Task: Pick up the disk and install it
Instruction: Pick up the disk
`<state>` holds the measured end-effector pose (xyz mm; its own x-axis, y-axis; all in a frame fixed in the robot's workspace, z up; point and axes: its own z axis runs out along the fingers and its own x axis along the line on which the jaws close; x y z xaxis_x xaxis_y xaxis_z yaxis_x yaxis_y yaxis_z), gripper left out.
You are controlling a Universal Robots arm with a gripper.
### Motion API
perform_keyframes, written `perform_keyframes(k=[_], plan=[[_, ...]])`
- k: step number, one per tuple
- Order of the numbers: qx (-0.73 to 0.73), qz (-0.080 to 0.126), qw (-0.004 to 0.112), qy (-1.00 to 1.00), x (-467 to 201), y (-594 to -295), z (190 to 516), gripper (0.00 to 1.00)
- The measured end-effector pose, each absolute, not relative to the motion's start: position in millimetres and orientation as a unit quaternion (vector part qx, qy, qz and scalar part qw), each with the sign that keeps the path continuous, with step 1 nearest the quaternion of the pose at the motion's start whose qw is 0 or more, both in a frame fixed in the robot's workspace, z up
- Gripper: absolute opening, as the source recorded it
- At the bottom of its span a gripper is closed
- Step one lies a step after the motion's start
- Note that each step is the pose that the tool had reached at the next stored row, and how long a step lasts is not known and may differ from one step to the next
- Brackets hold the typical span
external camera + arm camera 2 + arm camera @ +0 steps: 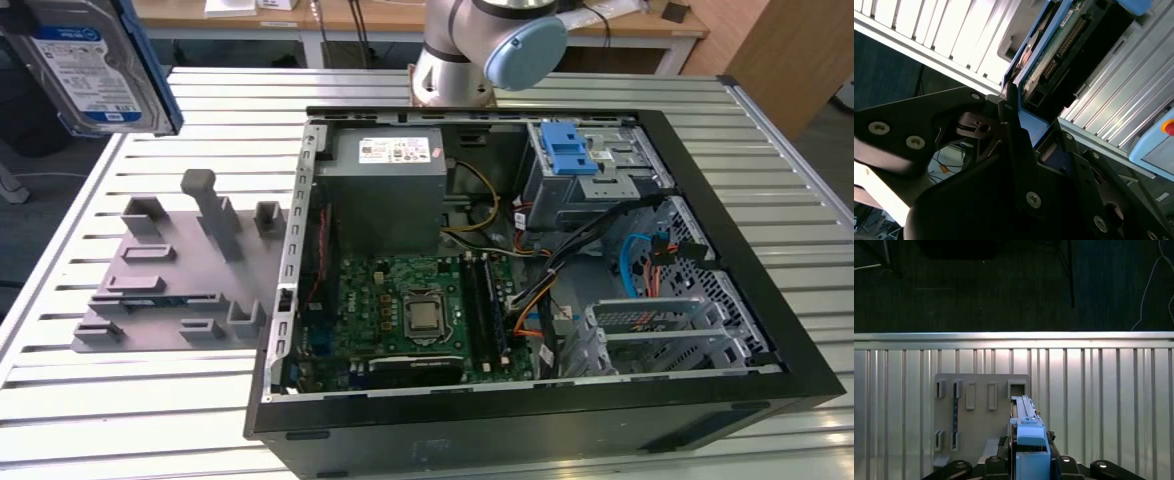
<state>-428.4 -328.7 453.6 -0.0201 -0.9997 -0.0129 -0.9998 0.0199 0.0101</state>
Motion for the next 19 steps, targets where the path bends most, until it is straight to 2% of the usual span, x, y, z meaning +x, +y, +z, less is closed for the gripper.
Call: perform_keyframes(k=[11,19], plan=[[-0.7,0.008,0.001,0.714,-428.4,-328.7,489.5,0.36],[-0.7,0.008,0.001,0.714,-428.4,-338.4,490.6,0.36]])
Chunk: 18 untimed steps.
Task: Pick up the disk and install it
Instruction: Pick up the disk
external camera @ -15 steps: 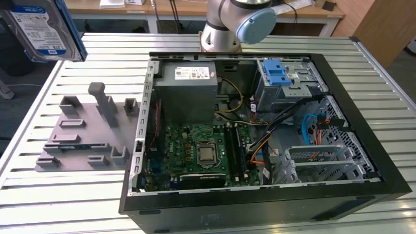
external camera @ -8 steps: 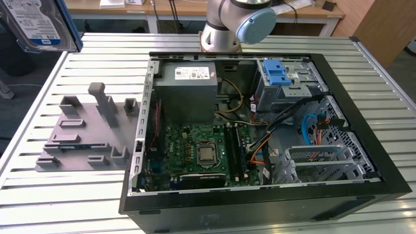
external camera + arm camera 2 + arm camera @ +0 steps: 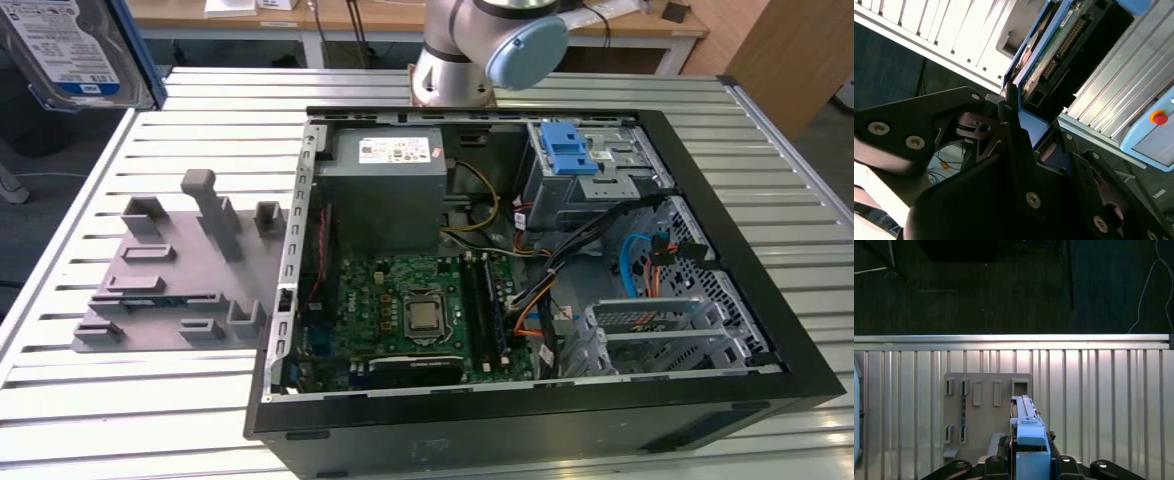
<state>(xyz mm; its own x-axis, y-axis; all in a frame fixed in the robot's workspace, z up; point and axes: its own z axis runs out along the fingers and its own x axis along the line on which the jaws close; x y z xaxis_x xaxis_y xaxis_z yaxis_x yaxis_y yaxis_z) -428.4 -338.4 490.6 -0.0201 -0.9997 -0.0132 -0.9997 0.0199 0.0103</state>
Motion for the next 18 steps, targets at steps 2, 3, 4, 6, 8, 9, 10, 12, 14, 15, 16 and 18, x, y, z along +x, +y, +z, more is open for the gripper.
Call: perform_keyframes(k=[2,3,4,6,8,9,10,12,14,15,16,18], plan=[[-0.7,0.008,0.001,0.714,-428.4,-345.8,490.5,0.36],[-0.7,0.008,0.001,0.714,-428.4,-349.7,490.4,0.36],[-0.7,0.008,0.001,0.714,-428.3,-353.8,490.6,0.36],[-0.7,0.008,0.001,0.714,-427.9,-360.7,490.5,0.36],[-0.7,0.008,0.001,0.714,-423.3,-364.5,490.5,0.36],[-0.7,0.008,0.001,0.714,-419.0,-365.3,490.5,0.36],[-0.7,0.008,0.001,0.714,-414.5,-365.7,490.6,0.36],[-0.7,0.008,0.001,0.714,-405.5,-365.9,490.5,0.36],[-0.7,0.008,0.001,0.714,-396.2,-366.1,490.5,0.36],[-0.7,0.008,0.001,0.714,-391.6,-366.2,490.5,0.36],[-0.7,0.008,0.001,0.714,-387.1,-366.3,490.4,0.36],[-0.7,0.008,0.001,0.714,-379.4,-367.2,490.3,0.36]])
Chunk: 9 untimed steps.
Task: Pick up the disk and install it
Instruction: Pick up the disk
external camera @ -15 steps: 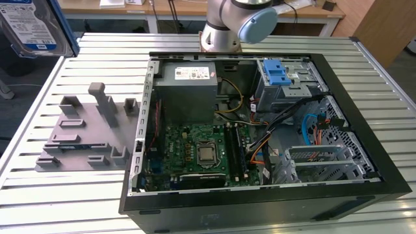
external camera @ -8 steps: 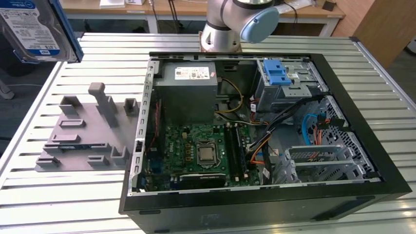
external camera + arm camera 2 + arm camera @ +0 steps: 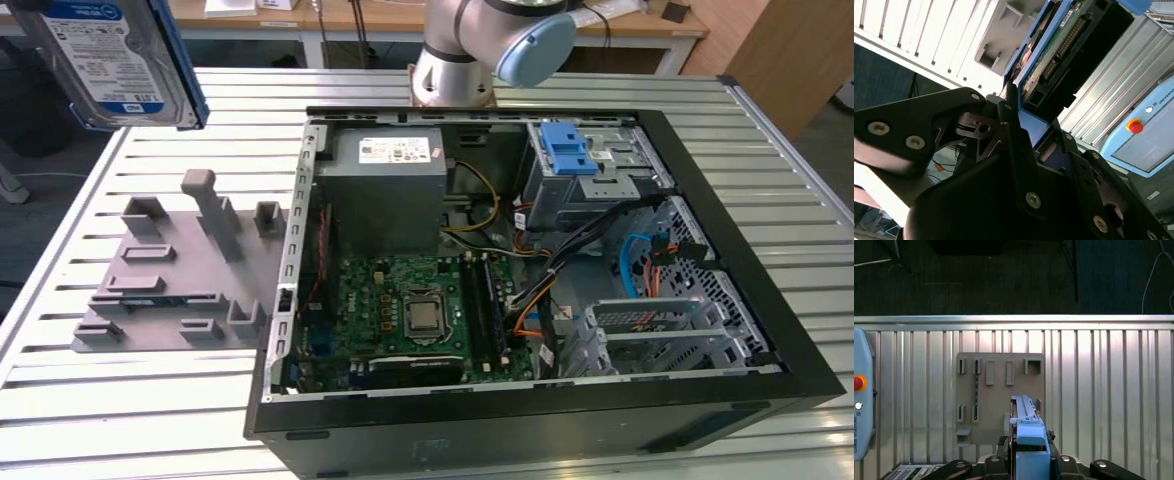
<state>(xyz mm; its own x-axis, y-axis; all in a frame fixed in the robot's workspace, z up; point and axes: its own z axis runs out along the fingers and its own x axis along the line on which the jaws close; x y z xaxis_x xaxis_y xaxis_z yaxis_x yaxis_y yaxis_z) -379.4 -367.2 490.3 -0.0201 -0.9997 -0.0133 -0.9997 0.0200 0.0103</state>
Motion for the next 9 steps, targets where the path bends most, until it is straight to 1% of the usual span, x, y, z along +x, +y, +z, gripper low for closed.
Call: perform_keyframes(k=[3,9], plan=[[-0.7,0.008,0.001,0.714,-374.7,-372.8,490.1,0.36],[-0.7,0.008,0.001,0.714,-372.0,-392.9,489.3,0.36]])
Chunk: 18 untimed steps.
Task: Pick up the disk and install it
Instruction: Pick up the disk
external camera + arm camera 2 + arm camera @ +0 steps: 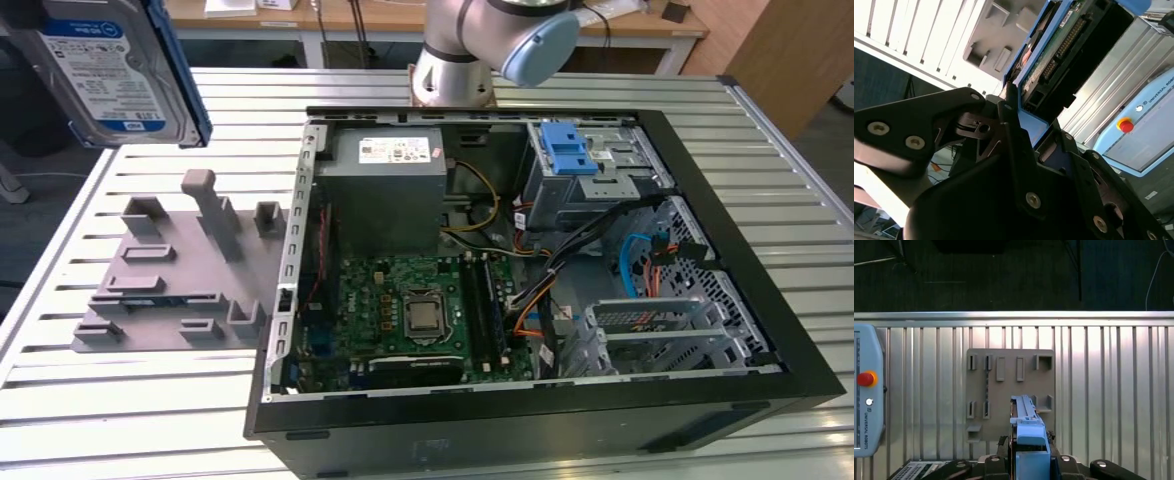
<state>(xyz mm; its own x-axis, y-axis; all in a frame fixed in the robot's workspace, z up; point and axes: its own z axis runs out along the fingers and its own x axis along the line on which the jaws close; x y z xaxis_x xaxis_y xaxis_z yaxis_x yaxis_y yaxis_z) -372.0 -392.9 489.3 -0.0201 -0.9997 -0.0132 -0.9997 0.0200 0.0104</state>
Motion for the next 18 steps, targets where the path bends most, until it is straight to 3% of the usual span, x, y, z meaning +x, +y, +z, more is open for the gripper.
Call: perform_keyframes(k=[18], plan=[[-0.7,0.008,0.001,0.714,-305.0,-410.4,488.3,0.36]])
